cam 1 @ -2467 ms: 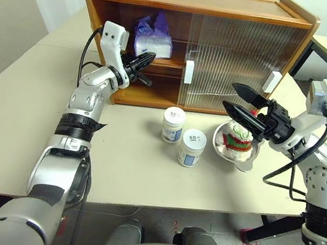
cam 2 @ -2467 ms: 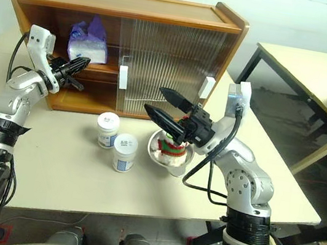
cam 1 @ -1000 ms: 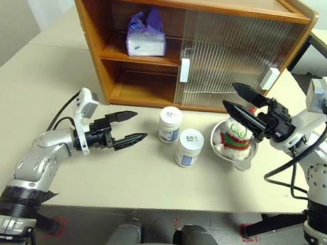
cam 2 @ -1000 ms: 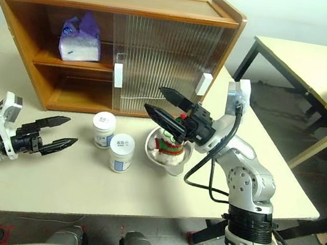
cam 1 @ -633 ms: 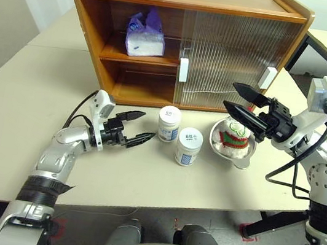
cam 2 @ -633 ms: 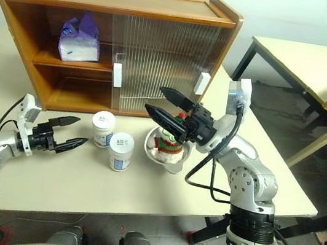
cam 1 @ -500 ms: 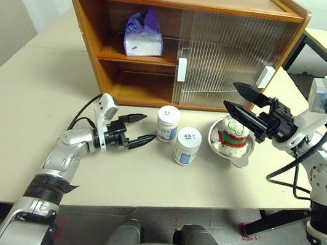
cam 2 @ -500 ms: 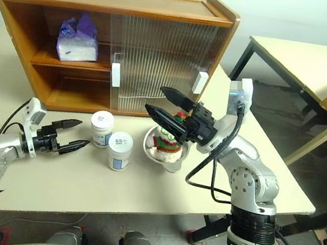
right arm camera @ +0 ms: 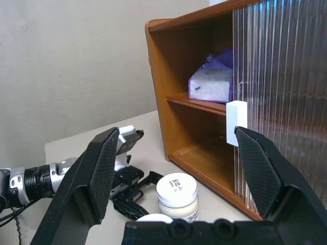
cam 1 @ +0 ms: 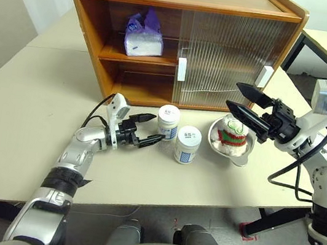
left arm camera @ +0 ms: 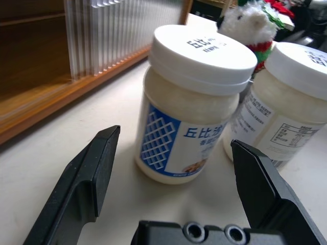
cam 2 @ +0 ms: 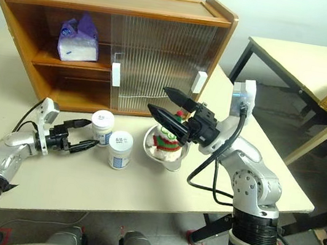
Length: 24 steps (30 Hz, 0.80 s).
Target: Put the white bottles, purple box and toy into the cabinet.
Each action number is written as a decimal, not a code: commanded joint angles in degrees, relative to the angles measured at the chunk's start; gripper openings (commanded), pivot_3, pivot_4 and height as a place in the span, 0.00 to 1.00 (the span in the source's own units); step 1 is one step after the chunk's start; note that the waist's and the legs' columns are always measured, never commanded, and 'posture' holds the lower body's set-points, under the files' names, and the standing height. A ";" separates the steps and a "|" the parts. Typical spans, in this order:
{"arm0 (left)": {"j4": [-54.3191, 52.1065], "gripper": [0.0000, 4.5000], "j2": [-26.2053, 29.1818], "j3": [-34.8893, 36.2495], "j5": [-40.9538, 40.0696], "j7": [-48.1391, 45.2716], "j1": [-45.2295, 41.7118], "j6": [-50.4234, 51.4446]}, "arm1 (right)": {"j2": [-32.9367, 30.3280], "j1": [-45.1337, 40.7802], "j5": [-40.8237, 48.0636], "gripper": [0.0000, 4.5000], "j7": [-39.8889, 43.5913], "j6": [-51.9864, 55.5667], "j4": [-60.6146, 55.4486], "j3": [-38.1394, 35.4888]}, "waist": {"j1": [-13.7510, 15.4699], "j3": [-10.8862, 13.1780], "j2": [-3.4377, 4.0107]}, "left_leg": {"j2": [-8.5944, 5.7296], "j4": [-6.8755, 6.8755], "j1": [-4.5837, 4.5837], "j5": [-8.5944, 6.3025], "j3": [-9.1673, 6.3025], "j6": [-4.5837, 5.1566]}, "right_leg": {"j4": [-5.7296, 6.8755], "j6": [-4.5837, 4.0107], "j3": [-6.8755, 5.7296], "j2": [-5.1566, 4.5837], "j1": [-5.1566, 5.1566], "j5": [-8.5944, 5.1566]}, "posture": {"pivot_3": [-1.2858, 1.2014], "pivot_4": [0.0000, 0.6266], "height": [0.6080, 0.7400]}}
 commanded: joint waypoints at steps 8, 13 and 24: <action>13.50 1.00 -2.80 0.22 2.76 -0.88 -4.15 -7.57 | -0.39 0.79 0.47 1.00 -0.56 0.47 -1.45 -0.46 | -0.23 -0.01 0.02 | -0.01 0.01 -0.01 0.05 0.00 0.07 | -0.02 0.12 0.04 0.00 0.02 0.05 | 0.44 0.00 1.00; 16.55 1.00 -3.84 0.46 2.63 -1.86 -5.95 -9.67 | -0.37 0.95 0.44 1.00 -0.85 0.46 -1.61 -0.51 | -0.34 -0.02 0.03 | -0.07 0.02 -0.03 0.10 0.01 0.16 | -0.05 0.22 0.08 0.00 0.05 0.09 | 0.44 0.00 1.00; 16.53 1.00 -4.53 1.21 1.76 -3.37 -7.40 -10.43 | -0.19 1.14 0.34 1.00 -0.92 0.37 -1.47 -0.24 | -1.14 -0.02 0.03 | -0.14 0.06 -0.05 0.12 0.06 0.18 | -0.09 0.35 0.09 0.01 0.07 0.11 | 0.44 0.00 1.00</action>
